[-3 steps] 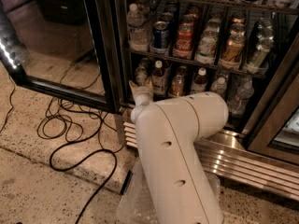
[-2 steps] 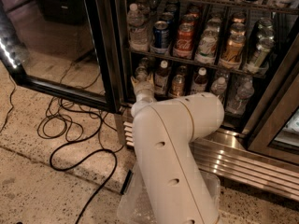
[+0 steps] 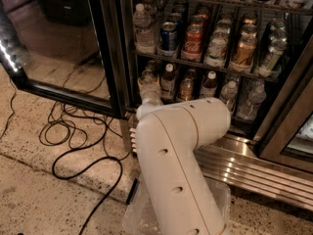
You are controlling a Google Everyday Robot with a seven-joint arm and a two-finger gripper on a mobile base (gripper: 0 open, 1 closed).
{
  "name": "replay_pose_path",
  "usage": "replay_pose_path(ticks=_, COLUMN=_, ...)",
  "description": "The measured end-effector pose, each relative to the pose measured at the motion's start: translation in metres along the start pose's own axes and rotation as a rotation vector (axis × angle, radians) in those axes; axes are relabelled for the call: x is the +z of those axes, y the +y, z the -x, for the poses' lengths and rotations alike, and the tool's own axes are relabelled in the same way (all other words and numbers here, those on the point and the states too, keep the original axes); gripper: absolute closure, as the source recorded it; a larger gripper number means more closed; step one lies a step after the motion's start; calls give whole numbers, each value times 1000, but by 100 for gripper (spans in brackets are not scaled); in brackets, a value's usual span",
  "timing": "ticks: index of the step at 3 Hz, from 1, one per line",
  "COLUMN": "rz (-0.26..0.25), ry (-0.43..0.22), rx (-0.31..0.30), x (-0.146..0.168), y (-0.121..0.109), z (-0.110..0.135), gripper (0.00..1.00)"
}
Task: Pick 7up can from bottom shelf of fridge
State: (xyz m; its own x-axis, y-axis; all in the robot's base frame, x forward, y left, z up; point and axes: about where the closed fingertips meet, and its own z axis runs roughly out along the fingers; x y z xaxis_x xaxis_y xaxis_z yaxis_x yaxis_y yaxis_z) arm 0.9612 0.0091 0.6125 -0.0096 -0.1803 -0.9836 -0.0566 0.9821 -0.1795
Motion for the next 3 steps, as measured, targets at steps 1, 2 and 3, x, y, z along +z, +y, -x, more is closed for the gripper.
replay_pose_path(ticks=1, rz=0, ry=0, rx=0, x=0, y=0, z=0, gripper=73)
replay_pose_path(ticks=2, rz=0, ry=0, rx=0, x=0, y=0, z=0, gripper=96)
replay_pose_path(ticks=3, rz=0, ry=0, rx=0, x=0, y=0, z=0, gripper=100)
